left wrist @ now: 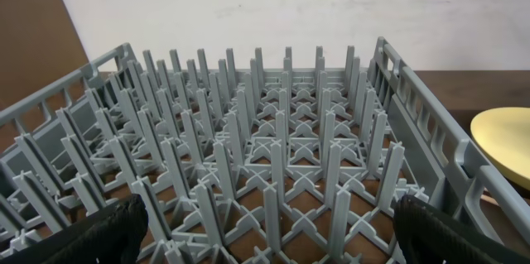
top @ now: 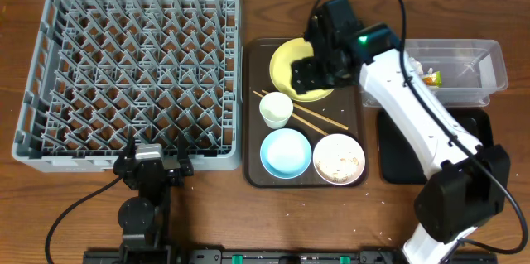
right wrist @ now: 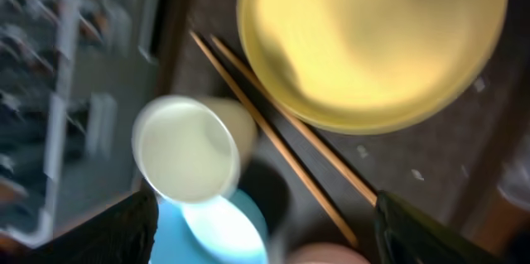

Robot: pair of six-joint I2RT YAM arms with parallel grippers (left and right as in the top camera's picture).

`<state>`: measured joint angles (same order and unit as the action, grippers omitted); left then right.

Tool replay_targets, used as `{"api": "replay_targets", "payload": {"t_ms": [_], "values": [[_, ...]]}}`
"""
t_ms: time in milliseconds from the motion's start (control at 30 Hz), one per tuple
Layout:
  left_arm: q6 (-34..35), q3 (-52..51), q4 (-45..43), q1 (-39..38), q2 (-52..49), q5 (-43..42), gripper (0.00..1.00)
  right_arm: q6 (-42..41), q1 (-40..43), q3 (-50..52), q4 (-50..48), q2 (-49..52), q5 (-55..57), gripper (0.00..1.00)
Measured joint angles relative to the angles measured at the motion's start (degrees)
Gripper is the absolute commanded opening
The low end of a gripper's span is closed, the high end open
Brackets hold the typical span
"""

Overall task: Sort waste into correct bins and load items into the dishwasher
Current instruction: 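Grasp the white paper cup on the tray with the right gripper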

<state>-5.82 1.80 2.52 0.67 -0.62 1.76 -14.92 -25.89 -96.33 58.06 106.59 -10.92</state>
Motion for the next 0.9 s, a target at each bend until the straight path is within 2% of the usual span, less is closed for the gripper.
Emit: {"api": "replay_targets", "payload": {"t_ms": [267, 400, 700, 900], "values": [[0.00, -0.02, 0.00, 0.00, 0.00, 0.00, 0.95, -6.10, -2.01, 0.07, -0.96, 1.25, 2.05, 0.77], [-0.02, 0.00, 0.00, 0.00, 0.00, 0.02, 0.95, -8.79, -3.17, 1.81, -3.04, 2.40, 2.69, 0.73], [0.00, -0.02, 0.00, 0.00, 0.00, 0.00, 0.95, -12.94, -5.40, 9.38, -8.81, 3.93, 3.06, 0.56], [-0.02, -0.02, 0.00, 0.00, 0.00, 0.00, 0.95, -14.99, -5.92, 12.20, -11.96, 6.14, 2.99, 0.39]]}}
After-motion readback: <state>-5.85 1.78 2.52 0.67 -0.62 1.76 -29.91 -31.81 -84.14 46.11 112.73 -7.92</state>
